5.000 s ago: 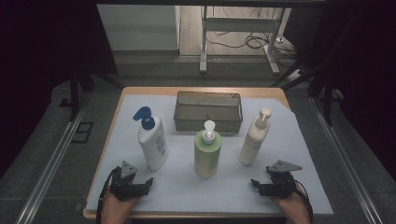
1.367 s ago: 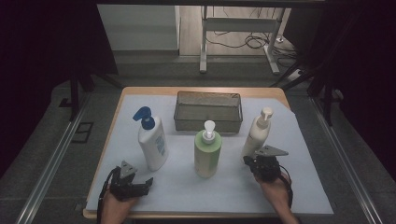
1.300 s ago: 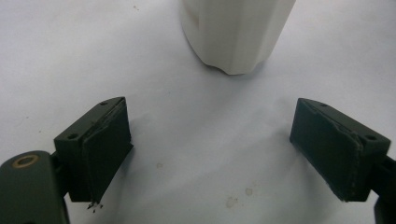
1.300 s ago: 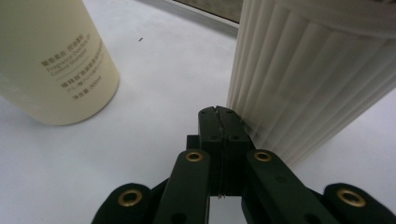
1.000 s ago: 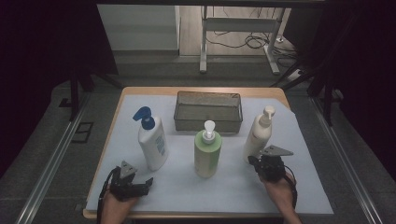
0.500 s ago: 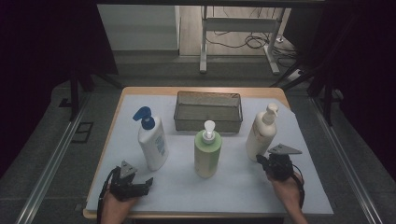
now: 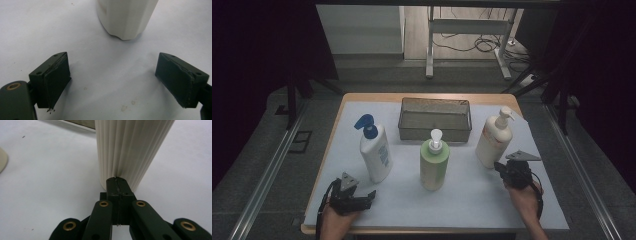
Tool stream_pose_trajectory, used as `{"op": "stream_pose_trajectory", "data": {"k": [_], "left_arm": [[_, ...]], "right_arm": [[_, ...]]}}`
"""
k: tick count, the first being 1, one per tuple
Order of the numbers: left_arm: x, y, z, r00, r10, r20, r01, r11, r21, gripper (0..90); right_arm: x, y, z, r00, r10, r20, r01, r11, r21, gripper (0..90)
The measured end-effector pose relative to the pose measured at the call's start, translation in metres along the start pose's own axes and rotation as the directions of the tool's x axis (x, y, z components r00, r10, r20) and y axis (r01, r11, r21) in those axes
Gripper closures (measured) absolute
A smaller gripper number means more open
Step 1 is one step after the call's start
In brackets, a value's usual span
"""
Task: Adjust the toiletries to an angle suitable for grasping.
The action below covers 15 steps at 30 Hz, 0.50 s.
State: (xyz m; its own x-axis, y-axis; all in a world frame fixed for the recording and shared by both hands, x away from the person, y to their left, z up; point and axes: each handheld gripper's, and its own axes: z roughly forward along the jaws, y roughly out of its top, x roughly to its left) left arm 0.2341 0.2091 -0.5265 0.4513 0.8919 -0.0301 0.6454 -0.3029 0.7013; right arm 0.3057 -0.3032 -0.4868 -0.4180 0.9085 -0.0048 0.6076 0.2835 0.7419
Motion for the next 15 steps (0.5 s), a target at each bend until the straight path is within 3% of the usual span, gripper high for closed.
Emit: {"op": "stream_pose_trajectory", "data": {"k": [7,15], "left_arm": [[0.0,0.0,0.0,1.0,0.0,0.0,0.0,1.0,0.0,12.1],[0.0,0.0,0.0,1.0,0.0,0.0,0.0,1.0,0.0,12.1]], "right_arm": [[-0.003,0.0005,0.0016,1.0,0.003,0.006,-0.003,1.0,0.006,88.6],[-0.0021,-0.0013,-0.0064,0.9995,0.002,-0.031,-0.002,1.0,-0.001,83.2]]}}
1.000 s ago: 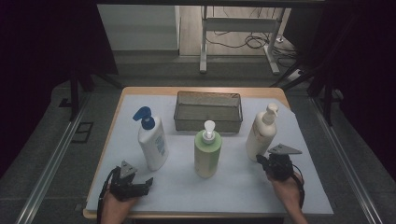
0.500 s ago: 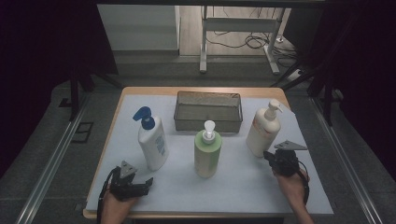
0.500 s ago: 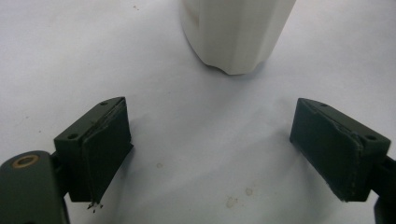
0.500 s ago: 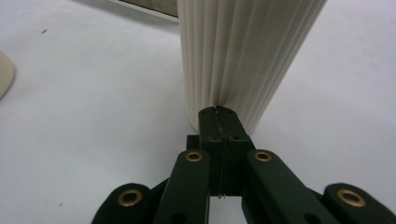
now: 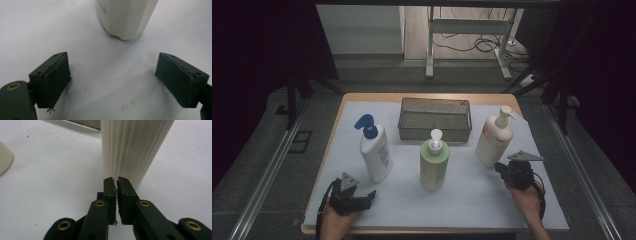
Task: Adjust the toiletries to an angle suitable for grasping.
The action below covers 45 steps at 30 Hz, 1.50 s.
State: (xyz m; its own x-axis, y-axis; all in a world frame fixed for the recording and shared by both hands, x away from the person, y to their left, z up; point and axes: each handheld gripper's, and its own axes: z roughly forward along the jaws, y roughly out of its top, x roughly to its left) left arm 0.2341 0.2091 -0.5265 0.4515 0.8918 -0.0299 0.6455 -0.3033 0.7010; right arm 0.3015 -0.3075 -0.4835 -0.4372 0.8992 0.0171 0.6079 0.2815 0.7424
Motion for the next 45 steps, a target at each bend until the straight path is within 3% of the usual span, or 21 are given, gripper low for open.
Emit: {"op": "stream_pose_trajectory", "data": {"k": [5,6,11,25,45], "left_arm": [[0.0,0.0,0.0,1.0,0.0,0.0,0.0,1.0,0.0,12.1],[0.0,0.0,0.0,1.0,0.0,0.0,0.0,1.0,0.0,12.1],[0.0,0.0,0.0,1.0,0.0,0.0,0.0,1.0,0.0,12.1],[0.0,0.0,0.0,1.0,0.001,0.0,-0.001,1.0,0.001,12.1],[0.0,0.0,0.0,1.0,0.001,0.001,-0.001,1.0,0.001,12.1]], "right_arm": [[0.0,0.001,-0.01,1.0,-0.004,-0.007,0.004,1.0,-0.012,78.4],[0.0,0.003,-0.014,0.9999,-0.013,-0.002,0.013,1.0,-0.014,73.3],[0.0,0.006,-0.021,0.9997,-0.022,0.01,0.023,0.999,-0.023,65.0],[-0.005,0.024,-0.035,0.9999,-0.011,0.012,0.011,1.0,-0.028,47.3],[-0.009,0.055,-0.032,0.9997,0.025,-0.005,-0.025,0.998,-0.057,30.8]]}}
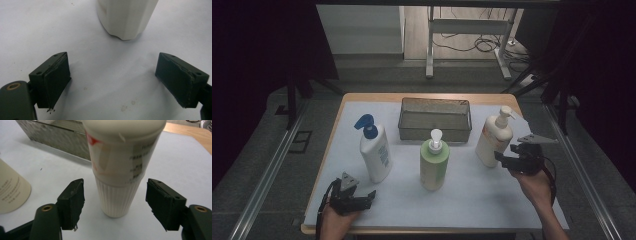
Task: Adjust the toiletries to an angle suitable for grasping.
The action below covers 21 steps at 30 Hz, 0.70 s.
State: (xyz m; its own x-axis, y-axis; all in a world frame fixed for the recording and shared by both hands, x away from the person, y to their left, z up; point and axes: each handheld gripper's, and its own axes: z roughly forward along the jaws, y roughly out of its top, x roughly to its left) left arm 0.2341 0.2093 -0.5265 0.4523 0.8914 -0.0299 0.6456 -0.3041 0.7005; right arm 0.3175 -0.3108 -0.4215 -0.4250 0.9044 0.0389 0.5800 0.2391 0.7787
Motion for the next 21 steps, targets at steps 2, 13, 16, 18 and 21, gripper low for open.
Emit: {"op": "stream_pose_trajectory", "data": {"k": [2,13,16,18,21], "left_arm": [[0.0,0.0,0.0,1.0,0.0,0.0,0.0,1.0,0.0,12.1],[0.0,0.0,0.0,1.0,0.0,0.0,0.0,1.0,0.0,12.1],[0.0,0.0,0.0,1.0,0.0,0.0,0.0,1.0,0.0,12.1],[0.0,0.0,0.0,1.0,0.0,0.001,0.0,1.0,0.0,12.1],[0.0,0.0,0.0,1.0,0.0,0.0,0.0,1.0,0.0,12.1]], "right_arm": [[0.0,0.002,0.001,1.0,0.0,0.0,0.0,1.0,-0.002,30.5],[0.002,0.024,0.01,0.9999,-0.006,0.013,0.007,1.0,-0.026,28.0],[0.001,0.027,0.011,0.9999,-0.004,0.014,0.005,1.0,-0.031,28.3],[0.001,0.03,0.013,0.9999,-0.003,0.014,0.004,0.999,-0.035,28.4],[0.001,0.033,0.016,0.9998,-0.004,0.018,0.005,0.999,-0.038,29.0]]}}
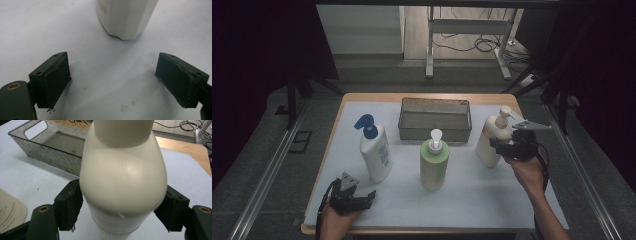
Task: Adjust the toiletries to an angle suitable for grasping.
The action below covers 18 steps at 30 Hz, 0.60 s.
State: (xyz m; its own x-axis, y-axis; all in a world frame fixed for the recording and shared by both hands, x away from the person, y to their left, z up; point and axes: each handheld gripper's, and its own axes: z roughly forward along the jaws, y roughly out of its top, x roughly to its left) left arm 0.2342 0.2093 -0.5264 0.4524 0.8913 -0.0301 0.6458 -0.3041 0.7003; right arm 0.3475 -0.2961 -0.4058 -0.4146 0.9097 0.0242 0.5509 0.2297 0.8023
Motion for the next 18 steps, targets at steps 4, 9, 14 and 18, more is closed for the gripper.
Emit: {"op": "stream_pose_trajectory", "data": {"k": [4,9,14,18], "left_arm": [[0.0,0.0,0.0,1.0,0.0,0.0,0.0,1.0,0.0,12.1],[0.0,0.0,0.0,1.0,0.0,0.0,0.0,1.0,0.0,12.1],[0.0,0.0,0.0,1.0,-0.001,0.001,0.001,1.0,0.0,12.1],[0.0,0.0,0.0,1.0,0.0,0.001,0.0,1.0,0.001,12.1]], "right_arm": [[0.0,0.003,0.004,1.0,0.003,0.0,-0.003,1.0,-0.003,29.9],[0.0,0.007,0.009,1.0,0.005,0.004,-0.005,1.0,0.001,31.1],[0.0,0.009,0.013,0.9999,0.01,0.011,-0.01,1.0,-0.001,33.8],[-0.001,0.009,0.015,0.9999,0.013,0.005,-0.013,1.0,-0.001,34.2]]}}
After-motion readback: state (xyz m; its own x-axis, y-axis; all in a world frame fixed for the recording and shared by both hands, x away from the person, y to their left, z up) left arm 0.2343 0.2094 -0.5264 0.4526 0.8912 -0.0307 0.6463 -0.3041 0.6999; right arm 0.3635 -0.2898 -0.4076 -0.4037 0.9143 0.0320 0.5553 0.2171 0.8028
